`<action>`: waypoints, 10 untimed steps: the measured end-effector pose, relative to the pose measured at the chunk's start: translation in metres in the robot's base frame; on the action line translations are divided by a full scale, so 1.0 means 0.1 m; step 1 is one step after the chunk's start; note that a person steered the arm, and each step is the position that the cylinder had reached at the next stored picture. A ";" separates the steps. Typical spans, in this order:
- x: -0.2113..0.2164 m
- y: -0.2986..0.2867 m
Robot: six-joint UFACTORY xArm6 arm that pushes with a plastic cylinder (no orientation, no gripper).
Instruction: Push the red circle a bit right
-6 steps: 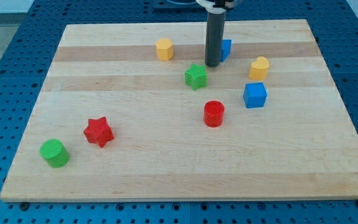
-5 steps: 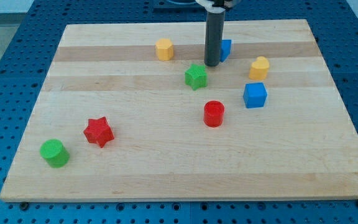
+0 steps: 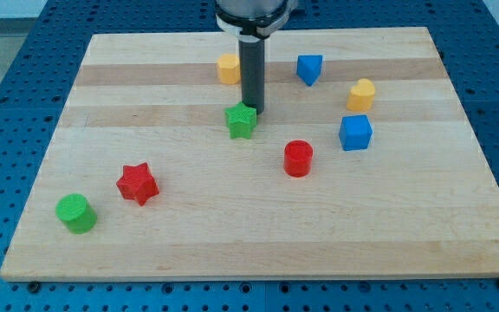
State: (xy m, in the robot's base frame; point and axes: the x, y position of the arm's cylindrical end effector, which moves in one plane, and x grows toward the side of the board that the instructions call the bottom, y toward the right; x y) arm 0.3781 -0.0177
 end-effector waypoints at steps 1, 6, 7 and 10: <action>0.02 -0.16; 0.38 -0.22; 0.39 -0.13; 0.60 -0.02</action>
